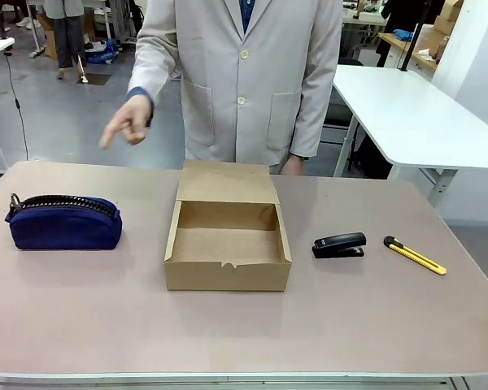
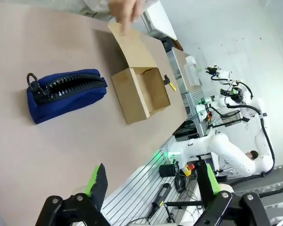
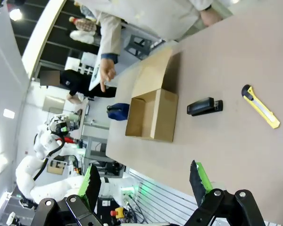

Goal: Pack the item into the box.
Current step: Pick up the item indicated by the person and place it inside the Mailer Box.

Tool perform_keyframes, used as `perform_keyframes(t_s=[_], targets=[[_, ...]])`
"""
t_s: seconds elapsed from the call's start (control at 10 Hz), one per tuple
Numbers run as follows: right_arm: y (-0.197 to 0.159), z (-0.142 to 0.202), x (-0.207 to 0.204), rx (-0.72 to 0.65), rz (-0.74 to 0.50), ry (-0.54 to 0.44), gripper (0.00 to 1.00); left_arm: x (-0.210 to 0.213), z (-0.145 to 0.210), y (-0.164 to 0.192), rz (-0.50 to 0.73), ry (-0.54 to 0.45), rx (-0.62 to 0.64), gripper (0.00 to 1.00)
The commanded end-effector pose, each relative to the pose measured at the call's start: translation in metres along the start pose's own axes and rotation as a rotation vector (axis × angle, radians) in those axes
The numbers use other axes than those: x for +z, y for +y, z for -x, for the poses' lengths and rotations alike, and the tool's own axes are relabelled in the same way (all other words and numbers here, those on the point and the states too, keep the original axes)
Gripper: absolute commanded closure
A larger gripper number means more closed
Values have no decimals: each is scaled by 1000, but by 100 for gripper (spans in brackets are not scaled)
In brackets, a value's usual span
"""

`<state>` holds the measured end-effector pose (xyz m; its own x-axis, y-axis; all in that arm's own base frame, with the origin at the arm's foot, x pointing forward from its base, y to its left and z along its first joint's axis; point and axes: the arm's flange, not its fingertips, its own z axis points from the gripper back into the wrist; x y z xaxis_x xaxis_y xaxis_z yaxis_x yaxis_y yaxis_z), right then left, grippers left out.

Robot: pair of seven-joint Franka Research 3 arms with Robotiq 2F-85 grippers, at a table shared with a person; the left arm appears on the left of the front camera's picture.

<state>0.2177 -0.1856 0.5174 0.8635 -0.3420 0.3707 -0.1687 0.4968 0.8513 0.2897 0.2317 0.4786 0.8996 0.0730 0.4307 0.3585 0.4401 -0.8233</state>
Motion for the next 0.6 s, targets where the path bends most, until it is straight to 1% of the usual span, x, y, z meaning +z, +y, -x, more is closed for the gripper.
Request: perform_keyframes(t_s=[0.0, 0.5], targets=[[-1, -4, -1, 20, -24, -11, 0, 2, 0, 1, 13, 1, -20, 0], [-1, -4, -1, 20, -24, -11, 0, 2, 0, 1, 13, 1, -20, 0]])
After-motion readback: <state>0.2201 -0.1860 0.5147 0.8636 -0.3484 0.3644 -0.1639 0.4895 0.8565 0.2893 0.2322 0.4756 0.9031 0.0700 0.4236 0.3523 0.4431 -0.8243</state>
